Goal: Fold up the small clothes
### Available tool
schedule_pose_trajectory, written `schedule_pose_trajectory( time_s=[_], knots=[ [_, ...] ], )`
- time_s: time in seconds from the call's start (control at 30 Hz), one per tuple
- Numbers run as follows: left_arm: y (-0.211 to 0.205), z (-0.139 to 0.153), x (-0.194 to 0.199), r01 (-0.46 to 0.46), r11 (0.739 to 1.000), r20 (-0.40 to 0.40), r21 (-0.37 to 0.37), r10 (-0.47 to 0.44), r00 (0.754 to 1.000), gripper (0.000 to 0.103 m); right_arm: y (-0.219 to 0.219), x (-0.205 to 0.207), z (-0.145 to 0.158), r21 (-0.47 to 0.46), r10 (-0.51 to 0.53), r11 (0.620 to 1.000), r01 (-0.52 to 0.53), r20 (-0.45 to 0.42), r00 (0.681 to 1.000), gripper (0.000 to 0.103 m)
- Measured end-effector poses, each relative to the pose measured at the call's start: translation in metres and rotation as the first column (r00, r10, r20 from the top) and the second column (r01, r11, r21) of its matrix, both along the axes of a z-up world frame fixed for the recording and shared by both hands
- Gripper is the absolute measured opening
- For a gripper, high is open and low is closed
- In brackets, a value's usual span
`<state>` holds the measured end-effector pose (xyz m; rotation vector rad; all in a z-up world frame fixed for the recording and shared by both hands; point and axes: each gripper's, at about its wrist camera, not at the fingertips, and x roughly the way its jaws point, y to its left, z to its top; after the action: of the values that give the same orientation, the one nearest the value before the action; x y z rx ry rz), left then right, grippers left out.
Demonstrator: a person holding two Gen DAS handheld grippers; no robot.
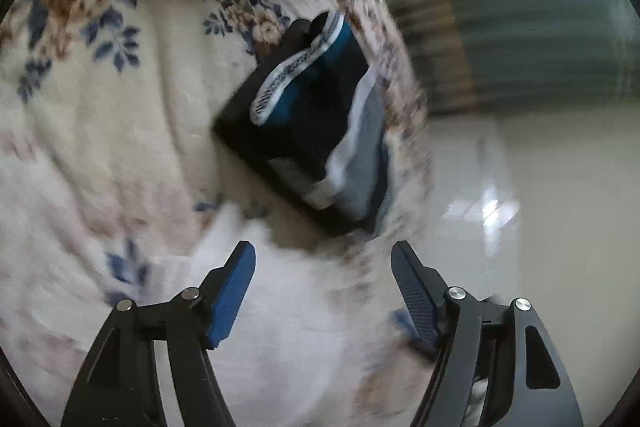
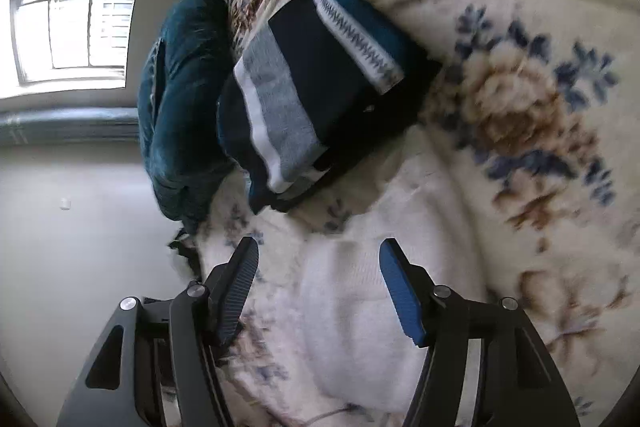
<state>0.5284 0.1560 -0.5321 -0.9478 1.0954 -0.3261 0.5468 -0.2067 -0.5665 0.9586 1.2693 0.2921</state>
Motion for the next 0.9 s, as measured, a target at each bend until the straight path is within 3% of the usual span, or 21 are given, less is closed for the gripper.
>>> schedule_pose_trajectory(
  time_s=[0.07, 0.1, 0.23, 0.27, 0.3, 0.33, 0.37, 0.4, 0.53, 0.7, 0.8, 0.9],
  knots=[
    [-0.023, -0.005, 0.001, 0.140, 0.979, -0.020, 0.149, -0.139, 0.990, 0.068, -0.002, -0.008, -0.005, -0.133, 0.039, 0.990, -0.042, -0.026, 0.999, 0.065],
    [-0.038, -0.011, 0.004, 0.215, 0.953, -0.048, 0.212, -0.209, 0.977, 0.068, -0.002, -0.011, -0.009, -0.162, 0.055, 0.985, -0.060, -0.033, 0.998, 0.065],
    [-0.083, -0.042, 0.014, 0.352, 0.869, -0.100, 0.348, -0.339, 0.935, 0.066, 0.016, -0.013, -0.045, -0.256, 0.140, 0.953, -0.161, -0.096, 0.985, 0.061],
    [-0.091, -0.047, 0.017, 0.372, 0.853, -0.102, 0.367, -0.361, 0.927, 0.056, 0.019, -0.011, -0.053, -0.260, 0.148, 0.950, -0.171, -0.108, 0.983, 0.055],
    [-0.099, -0.053, 0.021, 0.389, 0.828, -0.115, 0.405, -0.376, 0.920, 0.017, 0.024, -0.008, -0.062, -0.252, 0.159, 0.950, -0.185, -0.118, 0.980, 0.045],
    [-0.101, -0.055, 0.022, 0.389, 0.818, -0.122, 0.425, -0.373, 0.920, 0.006, 0.028, -0.006, -0.066, -0.252, 0.168, 0.948, -0.195, -0.125, 0.978, 0.039],
    [-0.098, -0.056, 0.023, 0.374, 0.832, -0.113, 0.410, -0.361, 0.926, 0.008, 0.032, -0.003, -0.069, -0.263, 0.175, 0.943, -0.203, -0.126, 0.976, 0.019],
    [-0.093, -0.056, 0.027, 0.354, 0.850, -0.106, 0.391, -0.340, 0.934, 0.007, 0.036, -0.002, -0.068, -0.294, 0.178, 0.933, -0.205, -0.117, 0.977, 0.010],
    [-0.065, -0.039, 0.018, 0.239, 0.898, -0.051, 0.369, -0.237, 0.970, 0.006, 0.042, -0.002, -0.052, -0.340, 0.181, 0.921, -0.190, -0.058, 0.982, 0.008],
    [-0.044, -0.028, 0.019, 0.157, 0.914, -0.035, 0.375, -0.155, 0.987, 0.006, 0.047, 0.001, -0.022, -0.348, 0.217, 0.915, -0.204, -0.003, 0.976, 0.007],
    [-0.041, -0.046, 0.032, 0.162, 0.910, -0.078, 0.381, -0.143, 0.987, 0.006, 0.051, 0.018, -0.027, -0.372, 0.211, 0.907, -0.198, -0.005, 0.977, 0.006],
    [-0.044, -0.079, 0.050, 0.201, 0.907, -0.162, 0.370, -0.150, 0.975, 0.006, 0.055, 0.043, -0.051, -0.417, 0.199, 0.885, -0.208, -0.065, 0.978, 0.006]
  ],
)
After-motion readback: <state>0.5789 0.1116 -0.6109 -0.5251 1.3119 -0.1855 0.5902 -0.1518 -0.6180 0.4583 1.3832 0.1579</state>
